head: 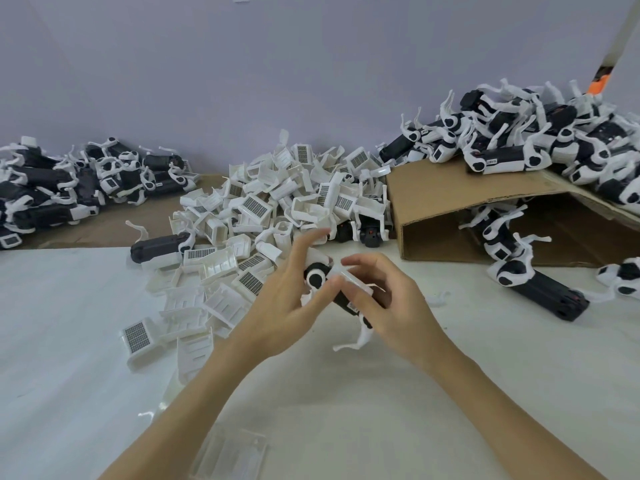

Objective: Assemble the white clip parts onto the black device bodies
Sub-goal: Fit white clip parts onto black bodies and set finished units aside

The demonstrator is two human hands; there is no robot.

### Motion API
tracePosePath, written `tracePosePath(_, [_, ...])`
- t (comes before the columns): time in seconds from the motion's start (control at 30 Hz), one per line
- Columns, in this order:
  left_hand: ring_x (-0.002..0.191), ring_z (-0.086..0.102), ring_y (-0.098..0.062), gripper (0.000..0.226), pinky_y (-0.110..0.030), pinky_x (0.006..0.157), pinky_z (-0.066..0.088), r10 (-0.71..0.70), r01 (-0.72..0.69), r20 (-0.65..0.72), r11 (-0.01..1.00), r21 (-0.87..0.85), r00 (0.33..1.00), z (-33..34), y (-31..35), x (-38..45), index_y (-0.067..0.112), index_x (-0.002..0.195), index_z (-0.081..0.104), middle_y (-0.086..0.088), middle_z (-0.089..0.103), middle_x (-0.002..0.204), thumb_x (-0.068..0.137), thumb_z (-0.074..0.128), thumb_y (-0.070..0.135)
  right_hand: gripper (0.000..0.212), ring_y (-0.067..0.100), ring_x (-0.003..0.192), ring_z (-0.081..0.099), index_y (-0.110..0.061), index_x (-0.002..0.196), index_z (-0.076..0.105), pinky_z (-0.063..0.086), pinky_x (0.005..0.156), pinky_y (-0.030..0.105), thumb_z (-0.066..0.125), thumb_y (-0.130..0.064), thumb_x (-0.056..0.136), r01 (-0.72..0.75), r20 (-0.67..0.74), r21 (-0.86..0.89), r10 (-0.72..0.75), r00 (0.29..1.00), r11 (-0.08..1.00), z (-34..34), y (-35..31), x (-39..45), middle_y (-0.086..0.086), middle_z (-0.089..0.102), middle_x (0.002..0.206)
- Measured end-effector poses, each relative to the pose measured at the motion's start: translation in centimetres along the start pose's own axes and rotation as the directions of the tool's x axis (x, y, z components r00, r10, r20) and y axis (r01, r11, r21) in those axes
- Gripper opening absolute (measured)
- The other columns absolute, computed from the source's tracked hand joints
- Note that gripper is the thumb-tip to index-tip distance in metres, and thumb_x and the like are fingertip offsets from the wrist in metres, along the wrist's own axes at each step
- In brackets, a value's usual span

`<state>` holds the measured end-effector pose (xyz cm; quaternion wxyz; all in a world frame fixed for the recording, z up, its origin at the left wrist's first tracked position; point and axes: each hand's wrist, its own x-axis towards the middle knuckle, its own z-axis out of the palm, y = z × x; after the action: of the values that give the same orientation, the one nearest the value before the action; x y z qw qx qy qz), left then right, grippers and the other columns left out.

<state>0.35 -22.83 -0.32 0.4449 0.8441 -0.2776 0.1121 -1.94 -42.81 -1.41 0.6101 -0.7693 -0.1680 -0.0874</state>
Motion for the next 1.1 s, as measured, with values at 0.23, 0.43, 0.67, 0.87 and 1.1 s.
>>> tracePosePath(0.23, [0.062, 0.049, -0.009, 0.027, -0.024, 0.060, 0.037, 0.012, -0.026, -0.189, 0.997, -0.072, 0.982, 0.7, 0.4, 0.1, 0.022, 0.100, 0.052, 0.012, 0.054, 0.071, 0.106, 0.041, 0.046, 0.041, 0.014, 0.112, 0.067, -0.026, 0.133, 0.070, 0.054, 0.100, 0.040, 0.078, -0.019, 0.093, 0.054, 0.125, -0.176, -0.033, 0.992, 0.983, -0.4, -1.6, 0.2, -0.008, 0.070, 0.117])
tracePosePath(0.43, [0.063, 0.053, -0.008, 0.019, -0.015, 0.064, 0.033, 0.164, -0.151, -0.185, 0.985, 0.080, 0.969, 0.9, 0.5, 0.1, 0.024, 0.101, 0.049, 0.023, 0.058, 0.072, 0.110, 0.039, 0.037, 0.038, 0.016, 0.104, 0.065, -0.026, 0.131, 0.069, 0.053, 0.098, 0.044, 0.076, -0.016, 0.095, 0.082, 0.179, -0.292, -0.030, 0.983, 0.953, -1.1, -2.3, 0.1, -0.005, 0.065, 0.107])
tracePosePath(0.67, [0.061, 0.052, -0.008, 0.032, -0.021, 0.059, 0.034, 0.116, -0.072, -0.284, 0.985, 0.159, 0.952, 1.2, 0.7, 0.2, 0.016, 0.096, 0.054, 0.015, 0.057, 0.069, 0.106, 0.037, 0.042, 0.034, 0.004, 0.102, 0.068, -0.027, 0.113, 0.067, 0.055, 0.091, 0.025, 0.087, -0.025, 0.085, 0.008, 0.072, -0.261, 0.011, 0.997, 0.965, 0.2, -2.1, -0.2, -0.016, 0.071, 0.106])
tracePosePath(0.87, [0.055, 0.050, -0.018, 0.034, -0.018, 0.063, 0.034, 0.164, -0.101, -0.286, 0.970, 0.222, 0.944, 1.1, 1.1, 0.3, 0.013, 0.092, 0.054, 0.006, 0.048, 0.049, 0.105, 0.038, 0.039, 0.035, 0.003, 0.102, 0.069, -0.027, 0.112, 0.067, 0.054, 0.093, 0.022, 0.087, -0.024, 0.084, 0.001, 0.064, -0.221, 0.013, 0.998, 0.975, 0.3, -1.8, -0.5, -0.018, 0.072, 0.105])
tracePosePath(1.1, [0.064, 0.045, -0.009, 0.026, -0.026, 0.072, 0.037, 0.295, -0.222, -0.214, 0.926, 0.306, 0.931, 0.0, 0.3, 0.3, 0.012, 0.094, 0.058, 0.011, 0.059, 0.068, 0.104, 0.044, 0.032, 0.045, 0.009, 0.112, 0.065, -0.023, 0.130, 0.067, 0.054, 0.100, 0.032, 0.084, -0.026, 0.088, 0.083, 0.112, -0.254, -0.056, 0.992, 0.964, 1.1, -1.8, -0.4, -0.011, 0.067, 0.117])
